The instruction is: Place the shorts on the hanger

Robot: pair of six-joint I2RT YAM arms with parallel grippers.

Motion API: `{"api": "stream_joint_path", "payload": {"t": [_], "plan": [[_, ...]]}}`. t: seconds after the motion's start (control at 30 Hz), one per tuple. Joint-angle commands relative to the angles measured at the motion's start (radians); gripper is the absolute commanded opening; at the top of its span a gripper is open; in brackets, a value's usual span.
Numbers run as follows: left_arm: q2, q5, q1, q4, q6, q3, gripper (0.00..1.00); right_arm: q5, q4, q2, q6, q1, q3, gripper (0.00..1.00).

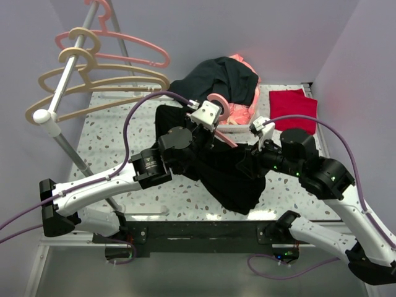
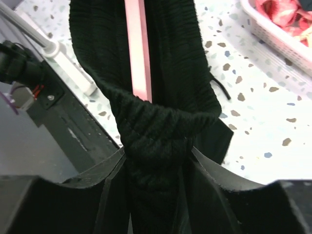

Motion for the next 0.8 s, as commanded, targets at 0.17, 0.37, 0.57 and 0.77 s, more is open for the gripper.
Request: {"api": "stream_joint_path", "payload": {"t": [0.17,0.37,0.57,0.77], "plan": [[-0.035,0.034,-0.001,0.095,-0.030,0.039,0.00,0.022,0.102,-0.008,0.000,0.004,-0.033,0.20],[-0.039,0.088,-0.001,0.077,-0.036,0.039,0.20,0.035,0.105,-0.021,0.005,0.004,-0.014,0.00],[-0.113,0.242,-0.001,0.026,-0.058,0.001,0.85,0.012,0.090,-0.060,0.014,0.004,0.004,0.00],[-0.237,0.565,-0.001,0.022,-0.010,-0.116,0.96,0.012,0.050,-0.077,0.014,0.006,0.021,0.00]]}}
